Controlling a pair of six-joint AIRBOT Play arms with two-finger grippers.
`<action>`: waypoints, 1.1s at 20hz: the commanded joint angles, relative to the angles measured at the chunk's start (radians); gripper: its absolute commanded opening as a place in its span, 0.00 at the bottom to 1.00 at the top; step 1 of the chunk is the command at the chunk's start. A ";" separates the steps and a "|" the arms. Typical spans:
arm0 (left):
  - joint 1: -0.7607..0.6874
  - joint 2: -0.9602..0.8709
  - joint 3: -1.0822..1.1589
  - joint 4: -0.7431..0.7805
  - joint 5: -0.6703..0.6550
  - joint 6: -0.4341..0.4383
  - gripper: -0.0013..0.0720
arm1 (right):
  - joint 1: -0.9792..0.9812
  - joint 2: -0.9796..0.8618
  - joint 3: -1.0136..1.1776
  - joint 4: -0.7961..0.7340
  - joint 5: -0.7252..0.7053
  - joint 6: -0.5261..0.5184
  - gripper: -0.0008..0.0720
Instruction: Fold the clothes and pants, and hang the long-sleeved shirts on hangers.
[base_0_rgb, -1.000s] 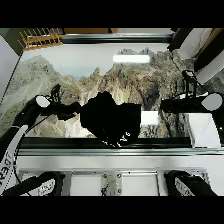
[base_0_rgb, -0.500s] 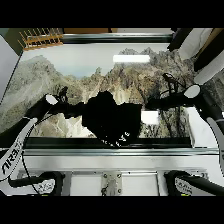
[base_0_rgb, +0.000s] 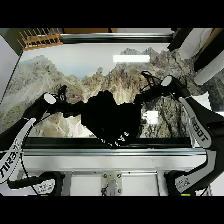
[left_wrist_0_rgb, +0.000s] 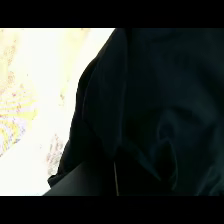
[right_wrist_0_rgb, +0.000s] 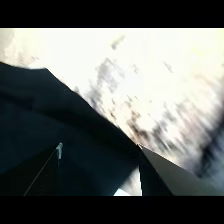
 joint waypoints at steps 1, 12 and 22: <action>-0.001 0.001 0.001 0.002 -0.001 -0.002 0.03 | 0.082 -0.110 0.097 0.002 0.030 -0.025 0.71; 0.048 0.048 0.027 0.003 -0.020 -0.002 0.03 | 0.133 -0.043 0.130 -0.008 0.027 0.006 0.03; 0.401 0.605 0.483 0.002 -0.244 -0.001 0.03 | -0.163 0.747 0.192 -0.079 0.061 0.243 0.03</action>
